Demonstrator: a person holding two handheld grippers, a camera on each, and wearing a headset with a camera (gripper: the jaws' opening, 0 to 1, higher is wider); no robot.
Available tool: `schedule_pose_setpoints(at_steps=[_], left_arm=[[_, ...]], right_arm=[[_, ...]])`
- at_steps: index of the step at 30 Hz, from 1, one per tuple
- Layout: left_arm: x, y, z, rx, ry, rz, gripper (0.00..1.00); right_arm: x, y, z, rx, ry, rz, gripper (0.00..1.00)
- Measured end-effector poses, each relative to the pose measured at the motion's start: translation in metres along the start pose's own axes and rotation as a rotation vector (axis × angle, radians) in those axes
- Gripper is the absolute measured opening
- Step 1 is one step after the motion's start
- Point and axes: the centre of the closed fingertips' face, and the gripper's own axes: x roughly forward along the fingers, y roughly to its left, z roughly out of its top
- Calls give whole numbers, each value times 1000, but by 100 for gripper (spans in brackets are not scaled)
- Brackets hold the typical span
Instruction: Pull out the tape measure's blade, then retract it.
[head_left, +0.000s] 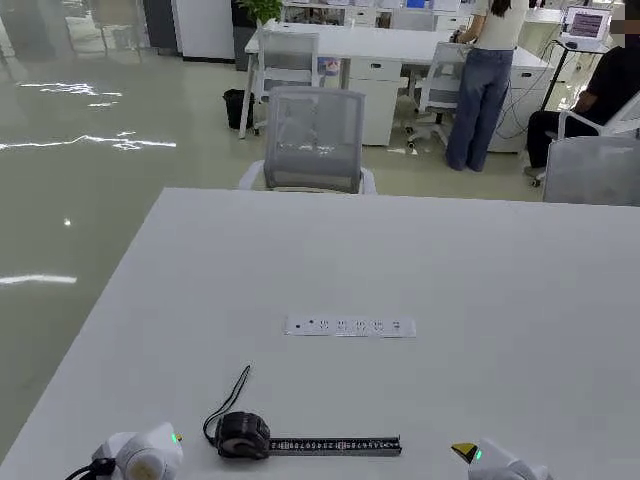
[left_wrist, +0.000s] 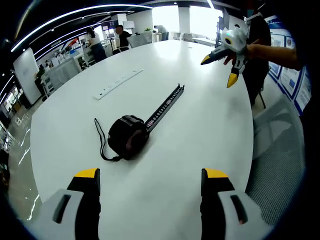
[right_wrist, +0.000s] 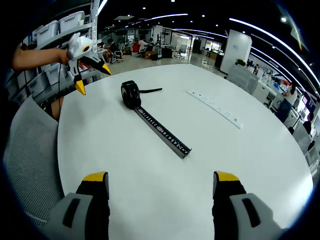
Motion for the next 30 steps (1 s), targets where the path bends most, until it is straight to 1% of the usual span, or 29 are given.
schedule_pose_setpoints(at_steps=[3,4,6,9,14,19,21,23,25,28,30], left_arm=[[-3,-6,3,-35,-27,13,81],[-5,-8,5,-44,-41,20,82],[-7,-10,7,-58,-62,37,83],[-11,-12,12,-79,-92,66,87],[-19,-18,18,-110,-123,95,90],[-23,-26,18,-117,-124,102,91],[-23,-28,18,-128,-132,108,92],[-23,-32,17,-138,-140,111,93],[-24,-37,15,-141,-138,112,93],[-26,-40,12,-146,-138,118,94],[-28,-41,12,-158,-140,125,95]], right_arm=[[-6,1,1,19,-7,-28,87],[-10,2,2,15,-4,-36,86],[-12,1,-1,34,4,-56,86],[-16,6,-1,70,-13,-60,89],[-21,12,0,68,-18,-79,91],[-23,19,1,77,-29,-88,92],[-24,23,3,79,-35,-89,92],[-24,28,4,80,-40,-86,93],[-24,31,5,80,-43,-86,93],[-27,34,8,92,-55,-91,93],[-29,36,11,98,-64,-92,93]])
